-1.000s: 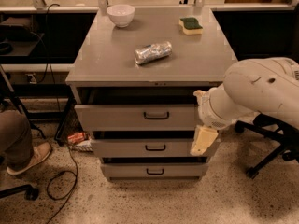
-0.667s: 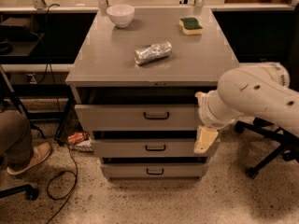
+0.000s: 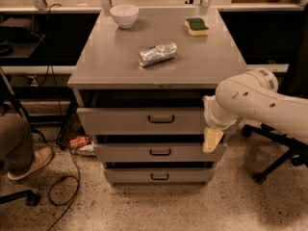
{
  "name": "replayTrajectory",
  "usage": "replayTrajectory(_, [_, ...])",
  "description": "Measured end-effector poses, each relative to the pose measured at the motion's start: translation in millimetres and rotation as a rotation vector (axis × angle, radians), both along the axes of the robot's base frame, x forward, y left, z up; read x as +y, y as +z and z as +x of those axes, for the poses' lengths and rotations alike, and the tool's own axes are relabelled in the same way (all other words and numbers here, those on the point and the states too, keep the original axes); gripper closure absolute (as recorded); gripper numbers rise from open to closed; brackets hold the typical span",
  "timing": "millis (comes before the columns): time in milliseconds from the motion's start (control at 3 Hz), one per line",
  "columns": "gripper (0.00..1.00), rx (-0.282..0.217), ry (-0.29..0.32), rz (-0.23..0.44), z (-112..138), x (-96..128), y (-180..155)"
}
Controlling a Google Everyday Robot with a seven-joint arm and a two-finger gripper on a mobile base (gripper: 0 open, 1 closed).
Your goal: Open top drawer
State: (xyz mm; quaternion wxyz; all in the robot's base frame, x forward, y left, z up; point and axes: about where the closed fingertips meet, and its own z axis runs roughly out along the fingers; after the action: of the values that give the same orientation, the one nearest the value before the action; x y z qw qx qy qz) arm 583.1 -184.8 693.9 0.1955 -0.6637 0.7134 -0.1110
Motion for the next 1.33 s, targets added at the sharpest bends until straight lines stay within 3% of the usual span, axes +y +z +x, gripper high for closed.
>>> replayTrajectory(333, [0.0, 0.016, -0.001, -0.014, 22.3, -7.3, -18.9])
replayTrajectory(667, [0.19, 0.036, 0.0, 0.003, 39.6, -11.2, -32.6])
replayTrajectory(1000, [0.41, 0.048, -0.005, 0.025, 41.0, -14.8, -36.2])
replayTrajectory(1333, [0.65, 0.044, -0.024, 0.036, 24.1, -20.4, -29.2])
